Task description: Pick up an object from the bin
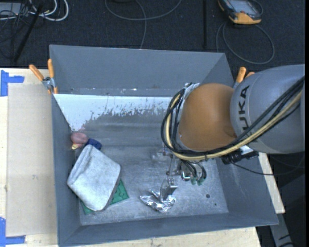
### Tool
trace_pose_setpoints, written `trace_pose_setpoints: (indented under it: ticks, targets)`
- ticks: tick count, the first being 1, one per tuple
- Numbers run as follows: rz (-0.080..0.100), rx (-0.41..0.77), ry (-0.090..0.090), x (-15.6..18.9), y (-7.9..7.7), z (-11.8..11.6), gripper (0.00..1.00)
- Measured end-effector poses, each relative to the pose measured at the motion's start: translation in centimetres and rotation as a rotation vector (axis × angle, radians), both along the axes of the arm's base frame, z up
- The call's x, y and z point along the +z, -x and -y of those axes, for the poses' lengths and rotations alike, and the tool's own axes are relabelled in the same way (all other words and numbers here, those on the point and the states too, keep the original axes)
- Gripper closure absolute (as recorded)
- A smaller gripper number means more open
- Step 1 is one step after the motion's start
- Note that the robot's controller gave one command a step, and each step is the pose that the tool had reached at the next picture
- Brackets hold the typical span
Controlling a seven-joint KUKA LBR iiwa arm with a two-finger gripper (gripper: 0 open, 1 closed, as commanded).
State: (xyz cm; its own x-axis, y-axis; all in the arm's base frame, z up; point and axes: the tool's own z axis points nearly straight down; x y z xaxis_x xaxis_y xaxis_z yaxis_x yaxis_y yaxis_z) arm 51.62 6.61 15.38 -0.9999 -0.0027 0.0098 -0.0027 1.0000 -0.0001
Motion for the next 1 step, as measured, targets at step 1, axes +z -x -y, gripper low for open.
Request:
trace_pose_setpoints:
  ticks: [1]
  targets:
    - [0.013,-0.027,-0.001,-7.32,3.36,-2.39,0.0]
